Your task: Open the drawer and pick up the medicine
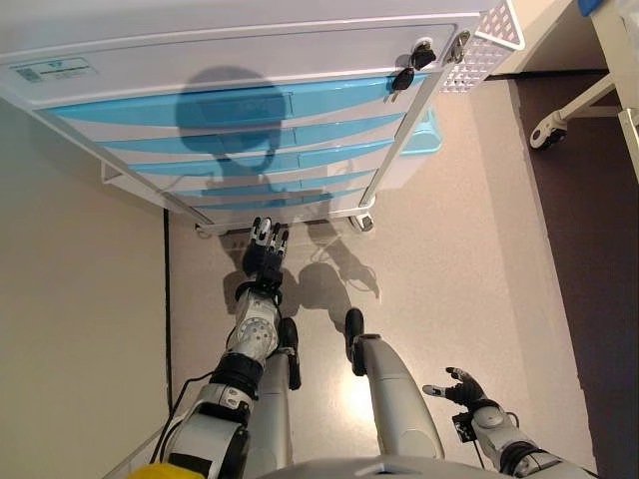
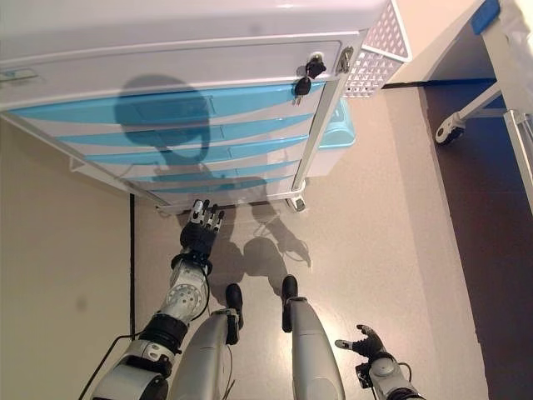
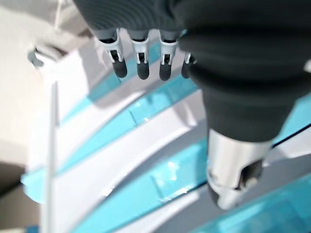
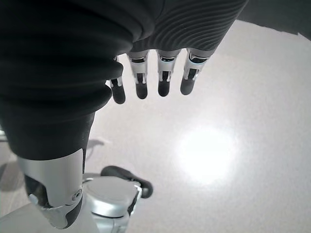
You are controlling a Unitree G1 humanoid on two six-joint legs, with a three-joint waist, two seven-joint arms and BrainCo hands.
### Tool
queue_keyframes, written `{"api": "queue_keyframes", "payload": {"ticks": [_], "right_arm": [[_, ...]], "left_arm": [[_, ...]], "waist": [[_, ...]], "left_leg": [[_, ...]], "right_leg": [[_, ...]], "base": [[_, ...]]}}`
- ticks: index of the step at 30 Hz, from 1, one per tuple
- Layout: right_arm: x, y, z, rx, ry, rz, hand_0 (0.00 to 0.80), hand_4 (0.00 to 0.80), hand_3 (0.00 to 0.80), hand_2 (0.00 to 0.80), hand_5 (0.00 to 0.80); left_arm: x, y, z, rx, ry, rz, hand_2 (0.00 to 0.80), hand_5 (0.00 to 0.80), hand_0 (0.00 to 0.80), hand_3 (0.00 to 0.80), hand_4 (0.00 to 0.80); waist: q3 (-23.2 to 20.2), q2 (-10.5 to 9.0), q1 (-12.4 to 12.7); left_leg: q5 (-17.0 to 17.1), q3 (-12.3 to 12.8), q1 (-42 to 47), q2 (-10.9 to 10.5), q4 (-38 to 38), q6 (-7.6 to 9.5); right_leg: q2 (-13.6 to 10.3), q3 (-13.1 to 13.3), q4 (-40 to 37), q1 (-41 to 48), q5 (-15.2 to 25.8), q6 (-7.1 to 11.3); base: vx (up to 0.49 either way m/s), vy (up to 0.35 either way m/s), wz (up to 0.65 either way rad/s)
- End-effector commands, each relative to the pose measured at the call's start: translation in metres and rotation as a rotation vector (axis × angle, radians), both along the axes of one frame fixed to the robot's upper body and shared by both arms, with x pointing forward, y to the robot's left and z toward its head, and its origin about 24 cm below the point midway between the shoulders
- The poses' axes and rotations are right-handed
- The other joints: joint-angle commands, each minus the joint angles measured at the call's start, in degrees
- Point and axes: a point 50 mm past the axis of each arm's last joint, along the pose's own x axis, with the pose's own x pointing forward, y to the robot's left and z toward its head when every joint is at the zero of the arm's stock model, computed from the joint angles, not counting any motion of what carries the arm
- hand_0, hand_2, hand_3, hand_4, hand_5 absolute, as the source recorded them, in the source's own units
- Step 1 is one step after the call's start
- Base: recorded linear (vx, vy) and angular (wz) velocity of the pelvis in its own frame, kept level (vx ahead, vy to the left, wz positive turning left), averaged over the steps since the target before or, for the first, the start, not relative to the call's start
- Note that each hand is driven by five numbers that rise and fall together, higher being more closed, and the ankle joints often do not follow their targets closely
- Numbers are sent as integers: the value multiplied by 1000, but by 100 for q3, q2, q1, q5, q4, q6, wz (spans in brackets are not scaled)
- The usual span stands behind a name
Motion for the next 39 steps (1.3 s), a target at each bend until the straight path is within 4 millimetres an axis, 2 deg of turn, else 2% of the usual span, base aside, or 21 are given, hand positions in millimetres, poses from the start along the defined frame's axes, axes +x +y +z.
{"api": "queue_keyframes", "payload": {"ticks": [1, 12, 21, 31, 32, 39], "right_arm": [[-14, -14, -1, -21, 14, -33, 0, 0, 0, 0, 0], [-15, -15, 0, -16, 30, 33, 0, 0, 0, 0, 0], [-13, -17, 0, -15, 36, 54, 0, 0, 0, 0, 0], [-16, -20, 0, -20, 53, 77, 0, 0, 0, 0, 0], [-15, -20, 1, -17, 52, 80, 0, 0, 0, 0, 0], [-13, -22, 2, -29, 56, 92, 0, 0, 0, 0, 0]], "left_arm": [[8, 3, 23, -45, -124, 26, 0, 0, 0, 0, 0], [20, -4, 56, -4, -283, -55, 0, 0, 0, 0, 0], [13, -16, 78, 16, -425, -145, 0, 0, 0, 0, 0], [11, -14, 100, 35, -538, -157, 0, 0, 0, 0, 0], [12, -12, 110, 35, -570, -138, 0, 0, 0, 0, 0], [19, -7, 134, 40, -633, -97, 0, 0, 0, 0, 0]], "waist": [[-337, 18, -95], [-366, 1, -167], [-388, 28, -130], [-429, 26, -91], [-446, 13, -85], [-415, -37, -70]], "left_leg": [[-328, 154, -51, -160, 121, 185], [-344, 174, -167, -162, 112, 206], [-276, 130, -149, -178, -30, 209], [-184, 65, -180, -179, -134, 176], [-160, 44, -176, -168, -174, 169], [23, -34, -100, -178, -477, 118]], "right_leg": [[23, 126, -113, -16, 304, 222], [77, 142, -179, -126, 331, 229], [93, 88, -295, -118, 417, 249], [101, 30, -388, -140, 489, 244], [106, 10, -411, -131, 501, 243], [67, -70, -541, -92, 622, 277]], "base": [[12, 22, -8], [10, 6, -6], [0, 0, 0], [-6, -14, 0], [-6, -30, 1], [-17, -25, 6]]}}
